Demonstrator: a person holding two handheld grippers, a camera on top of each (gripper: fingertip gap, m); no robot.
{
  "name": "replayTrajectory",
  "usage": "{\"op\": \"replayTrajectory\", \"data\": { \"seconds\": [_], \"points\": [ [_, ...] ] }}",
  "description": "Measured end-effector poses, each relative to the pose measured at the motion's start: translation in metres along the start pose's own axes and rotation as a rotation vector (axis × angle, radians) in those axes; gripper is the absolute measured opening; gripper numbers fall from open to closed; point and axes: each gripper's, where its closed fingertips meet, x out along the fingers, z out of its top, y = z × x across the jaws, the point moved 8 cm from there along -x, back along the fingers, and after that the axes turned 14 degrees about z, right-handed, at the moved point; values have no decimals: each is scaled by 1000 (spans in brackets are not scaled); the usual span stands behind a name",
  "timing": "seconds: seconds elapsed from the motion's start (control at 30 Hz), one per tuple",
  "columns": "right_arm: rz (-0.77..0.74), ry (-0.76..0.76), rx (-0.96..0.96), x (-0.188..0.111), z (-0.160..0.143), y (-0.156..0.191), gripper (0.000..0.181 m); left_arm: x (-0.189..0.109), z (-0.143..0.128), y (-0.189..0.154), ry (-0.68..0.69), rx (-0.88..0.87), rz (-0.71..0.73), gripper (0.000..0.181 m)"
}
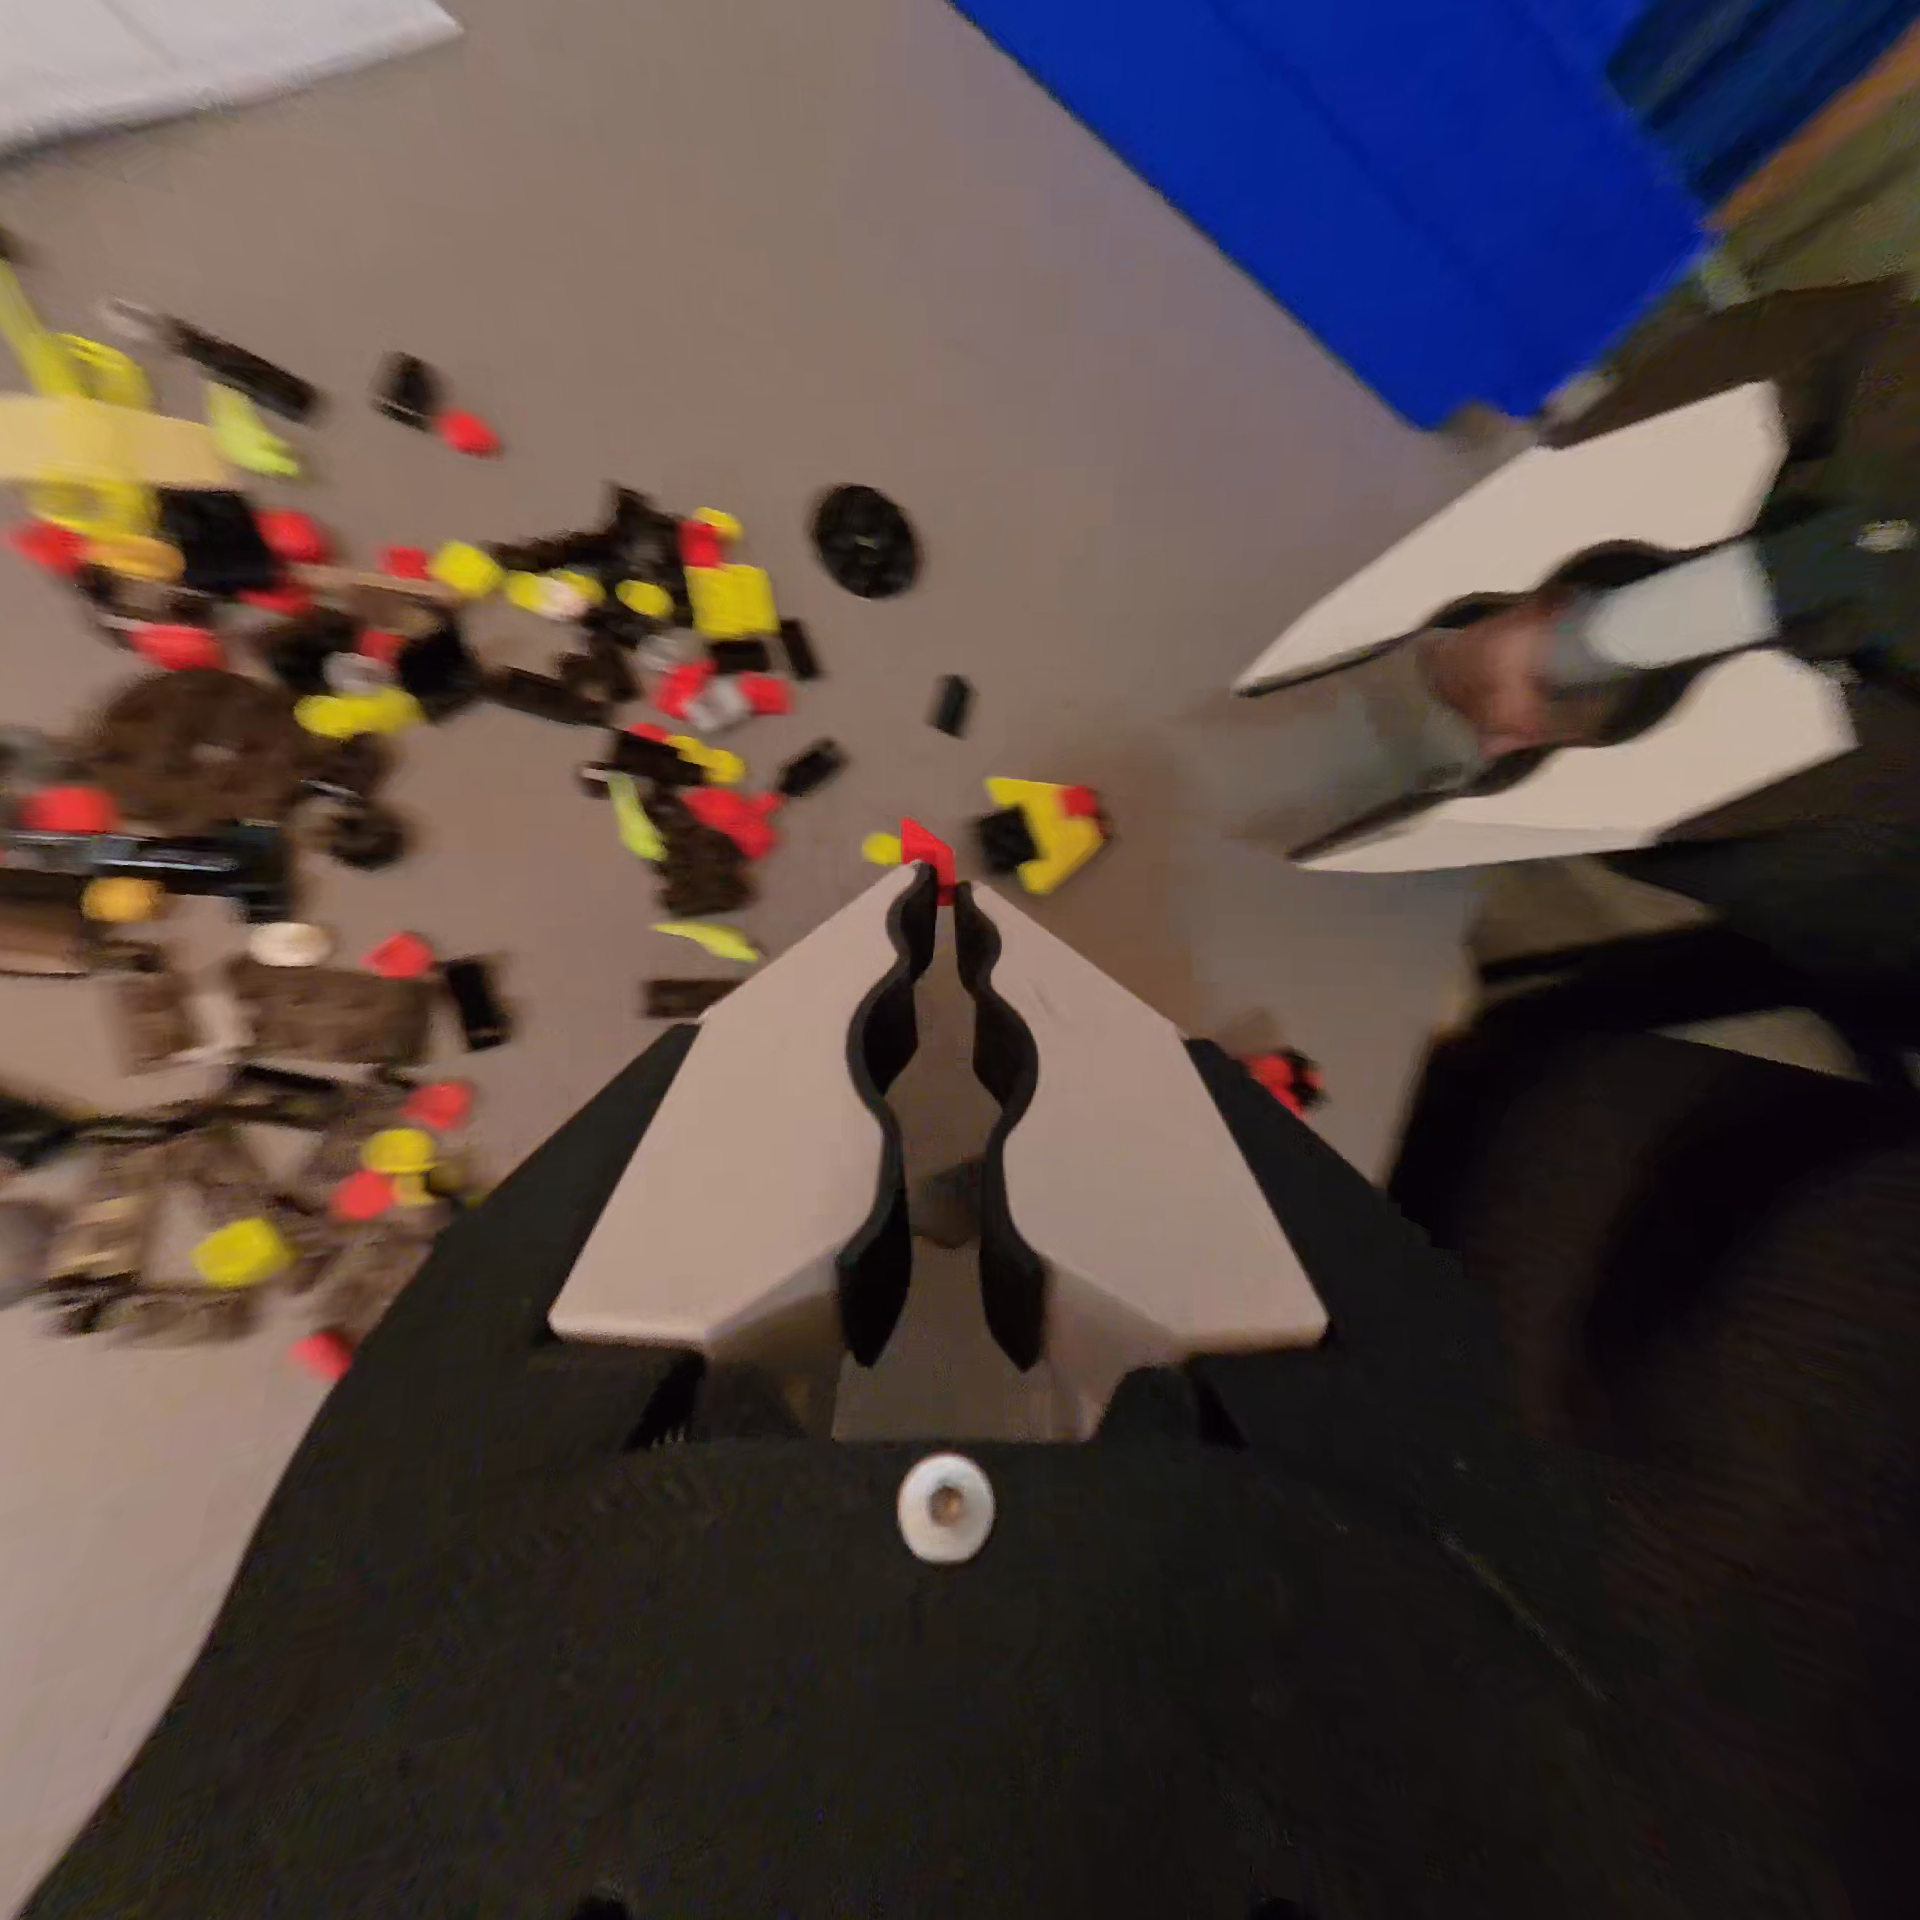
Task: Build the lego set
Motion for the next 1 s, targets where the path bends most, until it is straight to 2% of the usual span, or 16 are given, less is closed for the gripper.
{"op": "replayTrajectory", "data": {
  "seconds": [0.17, 0.4, 0.6, 0.87, 1.0],
  "points": [
    [156, -47, -111, 1, 7, 18, 36, -8, -4, -20, 81, -180, -376, 0],
    [182, -18, -230, 2, 8, 28, 26, -8, -12, -28, 158, -279, -606, 1],
    [197, 0, -258, 2, 8, 32, 13, -6, -16, -35, 196, -272, -660, 1],
    [202, 47, -294, 5, 5, 36, 8, -3, -20, -39, 222, -277, -710, 1],
    [201, 44, -266, 4, 4, 33, 7, -2, -18, -36, 190, -282, -693, 3]
  ]
}}
